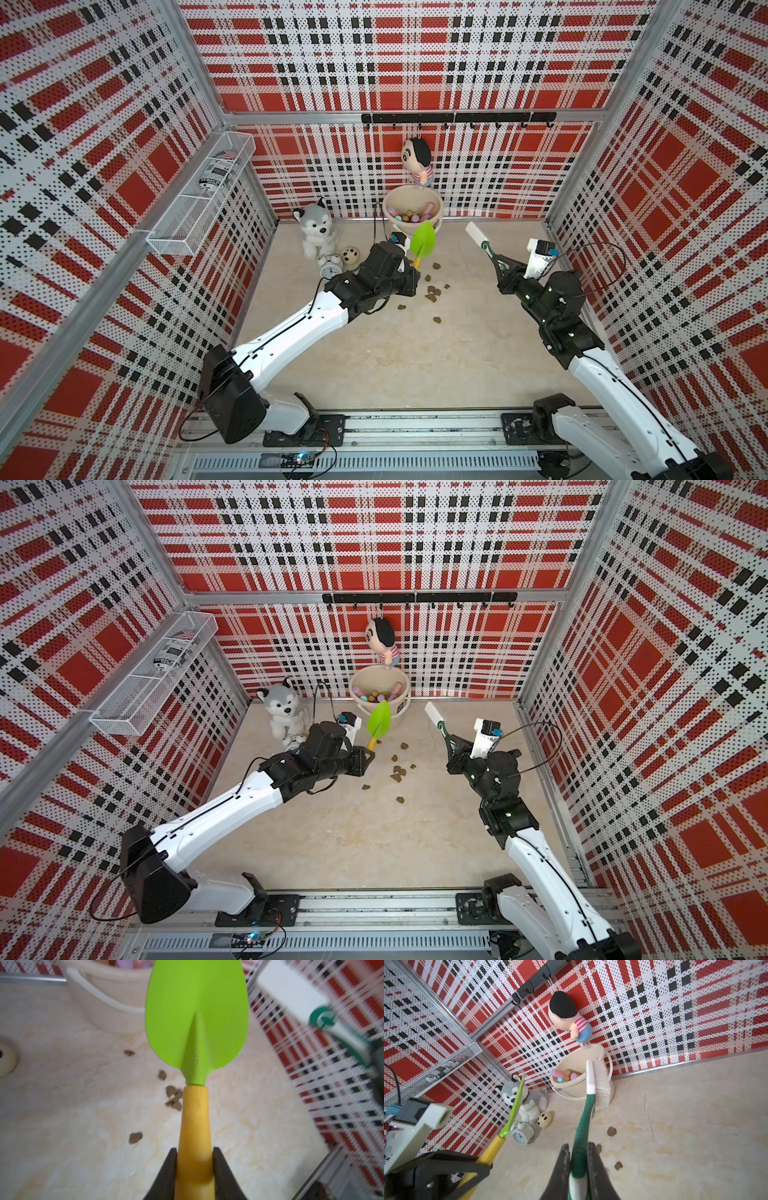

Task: Brush the soil off the hand trowel and place it into the bucket
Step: Place the hand trowel in the bucket.

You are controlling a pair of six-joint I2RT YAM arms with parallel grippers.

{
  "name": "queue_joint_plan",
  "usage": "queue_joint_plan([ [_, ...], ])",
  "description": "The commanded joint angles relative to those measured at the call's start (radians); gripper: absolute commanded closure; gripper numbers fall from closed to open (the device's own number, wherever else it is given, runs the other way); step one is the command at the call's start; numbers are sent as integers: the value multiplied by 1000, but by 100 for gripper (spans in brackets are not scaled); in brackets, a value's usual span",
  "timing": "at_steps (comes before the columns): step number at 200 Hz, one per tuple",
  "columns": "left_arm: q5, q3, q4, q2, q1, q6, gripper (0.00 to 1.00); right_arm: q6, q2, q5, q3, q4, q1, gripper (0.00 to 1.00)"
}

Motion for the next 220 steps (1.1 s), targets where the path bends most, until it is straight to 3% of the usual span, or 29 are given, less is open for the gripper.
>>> queue_joint_plan([
  [1, 124, -32, 345, 2, 75, -201, 98, 41, -39, 24, -50, 16, -1, 100],
  [42, 359, 102, 503, 217, 160, -551, 100, 43, -113, 52, -99, -12, 0, 100],
  [84, 467, 170, 819, 408, 193, -936, 100, 25, -133, 61, -90, -40, 0, 100],
  [162, 412, 269, 1078, 628, 201, -1388, 100, -30, -163, 81, -58, -117, -2, 100],
  [188, 397, 306, 1086, 687, 209, -1481, 100, -28, -164, 84, -55, -112, 0, 100],
  [220, 361, 352, 1062, 730, 231, -1498, 100, -31, -172, 90, -52, -118, 0, 100],
])
